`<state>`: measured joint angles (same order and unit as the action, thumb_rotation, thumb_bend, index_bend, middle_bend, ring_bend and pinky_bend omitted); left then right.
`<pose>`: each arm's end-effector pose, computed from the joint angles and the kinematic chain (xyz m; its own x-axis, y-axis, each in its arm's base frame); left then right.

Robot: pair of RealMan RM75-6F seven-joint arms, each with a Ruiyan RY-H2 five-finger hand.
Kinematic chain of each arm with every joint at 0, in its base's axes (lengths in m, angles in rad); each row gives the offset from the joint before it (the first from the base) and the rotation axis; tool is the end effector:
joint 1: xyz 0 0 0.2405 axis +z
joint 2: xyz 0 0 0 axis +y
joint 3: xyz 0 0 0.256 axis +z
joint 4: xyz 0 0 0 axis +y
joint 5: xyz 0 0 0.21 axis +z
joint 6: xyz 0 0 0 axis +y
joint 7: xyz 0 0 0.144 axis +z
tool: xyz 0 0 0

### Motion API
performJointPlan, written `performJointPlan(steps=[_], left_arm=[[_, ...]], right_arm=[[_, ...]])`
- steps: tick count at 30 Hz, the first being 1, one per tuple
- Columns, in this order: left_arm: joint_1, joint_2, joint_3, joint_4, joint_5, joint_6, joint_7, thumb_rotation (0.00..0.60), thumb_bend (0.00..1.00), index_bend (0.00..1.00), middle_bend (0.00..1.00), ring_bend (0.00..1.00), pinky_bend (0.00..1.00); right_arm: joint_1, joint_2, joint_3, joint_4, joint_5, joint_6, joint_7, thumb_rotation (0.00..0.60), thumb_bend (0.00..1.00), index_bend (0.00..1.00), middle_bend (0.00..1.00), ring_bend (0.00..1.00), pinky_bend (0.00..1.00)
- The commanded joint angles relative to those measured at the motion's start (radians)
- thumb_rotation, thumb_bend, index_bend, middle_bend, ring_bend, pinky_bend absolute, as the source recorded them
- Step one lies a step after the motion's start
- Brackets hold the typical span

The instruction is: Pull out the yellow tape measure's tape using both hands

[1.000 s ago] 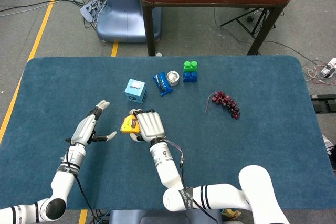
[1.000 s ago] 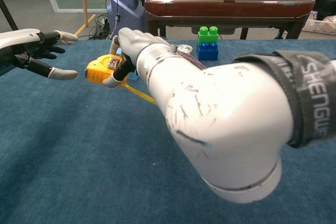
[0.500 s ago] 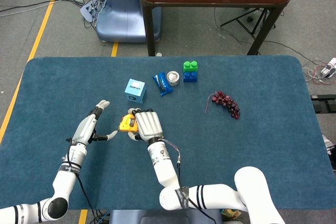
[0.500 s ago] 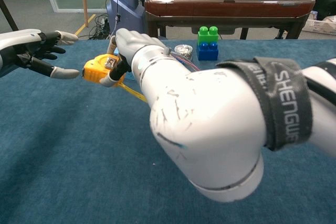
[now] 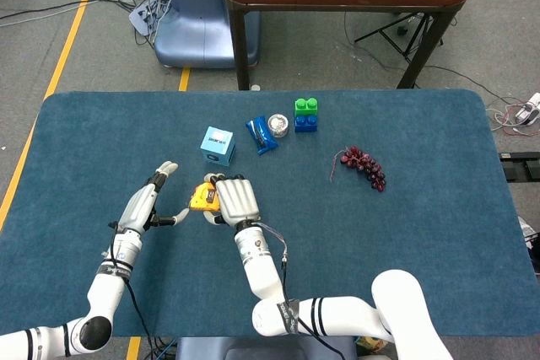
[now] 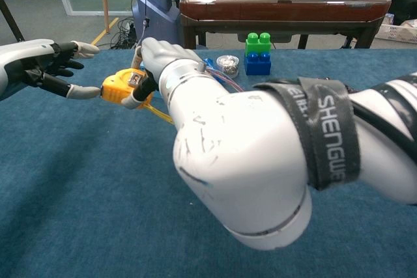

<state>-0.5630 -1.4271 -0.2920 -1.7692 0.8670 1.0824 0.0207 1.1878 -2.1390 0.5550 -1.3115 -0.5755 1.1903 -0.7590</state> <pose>-0.1722 0.3166 0.0352 -0.2097 0.2772 0.9377 0.9778 0.0617 0.2004 0.0626 -0.3286 -0.1215 0.1892 -0.3124 0.9309 -0.9648 -0.2356 0.1170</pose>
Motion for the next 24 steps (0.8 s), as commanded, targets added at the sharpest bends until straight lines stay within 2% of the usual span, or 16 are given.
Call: performJointPlan(steps=[1, 14, 24], left_arm=[[0.0, 0.002, 0.0, -0.002, -0.002, -0.002, 0.0, 0.6, 0.2, 0.0, 0.0, 0.0, 0.0], [-0.002, -0.003, 0.001, 0.006, -0.01, -0.011, -0.009, 0.6, 0.2, 0.0, 0.0, 0.0, 0.0], [-0.006, -0.013, 0.001, 0.023, -0.018, -0.008, 0.001, 0.6, 0.2, 0.0, 0.0, 0.0, 0.0]], right_arm=[[0.002, -0.005, 0.005, 0.008, 0.002, -0.002, 0.003, 0.6, 0.54, 0.55, 0.53, 0.38, 0.25], [0.013, -0.026, 0.015, 0.04, -0.005, -0.026, 0.021, 0.6, 0.54, 0.55, 0.53, 0.38, 0.25], [0.005, -0.013, 0.015, 0.014, 0.015, -0.04, 0.013, 0.6, 0.54, 0.55, 0.53, 0.38, 0.25]])
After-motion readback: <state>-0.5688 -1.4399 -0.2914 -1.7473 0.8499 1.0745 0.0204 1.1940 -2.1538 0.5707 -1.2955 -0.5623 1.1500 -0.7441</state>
